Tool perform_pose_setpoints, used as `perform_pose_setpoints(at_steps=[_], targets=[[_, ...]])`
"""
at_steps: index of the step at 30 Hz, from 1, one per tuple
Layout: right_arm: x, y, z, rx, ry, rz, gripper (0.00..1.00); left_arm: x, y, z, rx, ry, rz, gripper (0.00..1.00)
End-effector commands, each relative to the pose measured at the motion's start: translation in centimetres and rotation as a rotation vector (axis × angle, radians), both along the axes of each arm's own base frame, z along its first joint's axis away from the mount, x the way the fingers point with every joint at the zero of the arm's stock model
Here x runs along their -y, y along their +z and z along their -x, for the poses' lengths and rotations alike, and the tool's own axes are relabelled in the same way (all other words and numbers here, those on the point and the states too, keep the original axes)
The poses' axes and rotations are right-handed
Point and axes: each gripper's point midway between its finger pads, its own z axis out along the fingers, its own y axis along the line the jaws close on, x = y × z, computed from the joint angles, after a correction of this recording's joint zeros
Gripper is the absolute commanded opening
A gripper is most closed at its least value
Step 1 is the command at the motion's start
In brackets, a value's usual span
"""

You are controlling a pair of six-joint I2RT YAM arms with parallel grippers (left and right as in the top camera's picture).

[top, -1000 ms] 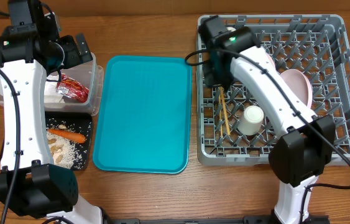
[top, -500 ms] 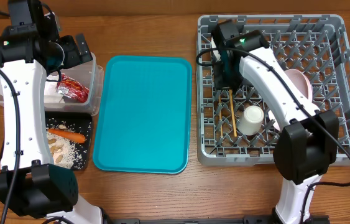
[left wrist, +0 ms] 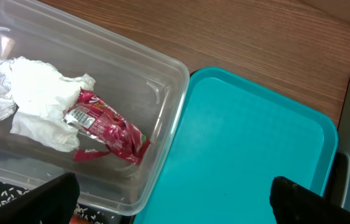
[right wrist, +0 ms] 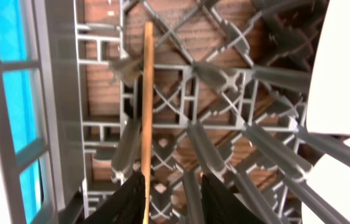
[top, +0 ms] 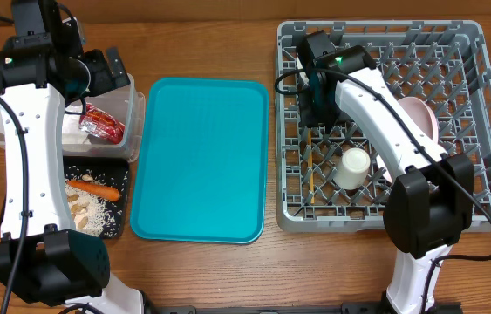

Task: Sort waste into correct bins and load items into the dishwasher
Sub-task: 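Carry the second chopstick into the rack and release it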

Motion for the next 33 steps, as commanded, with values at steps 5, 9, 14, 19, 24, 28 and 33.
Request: perform_pose_setpoints(at_steps=[5, 9, 14, 19, 24, 28, 33], targets=[[-2.0, 6.7, -1.4, 0.152, 0.029, -0.145, 0.55, 0.0, 1.6, 0.0, 0.042, 0.007, -0.009, 1.00], [-2.0, 8.8, -1.2, 0.200, 0.031, -0.162, 1.00, 0.0, 1.6, 0.0, 0.042, 0.007, -0.009, 1.00], [-2.0, 8.8, -1.2, 0.202, 0.031, -0.162, 1.00, 0.0, 1.6, 0.0, 0.042, 0.007, -0.009, 1.00], [-2.0, 8.8, -1.2, 0.201, 0.031, -0.162, 1.00, 0.0, 1.6, 0.0, 0.042, 0.007, -0.009, 1.00], [-2.0, 8.8, -1.2, 0.202, 0.031, -0.162, 1.00, 0.0, 1.6, 0.0, 0.042, 0.007, -0.009, 1.00], [-2.0, 8.8, -1.2, 0.201, 0.031, -0.162, 1.00, 0.0, 1.6, 0.0, 0.042, 0.007, -0.009, 1.00], [-1.9, 8.8, -1.2, 0.204, 0.031, -0.162, 1.00, 0.0, 1.6, 0.0, 0.042, 0.007, -0.009, 1.00]])
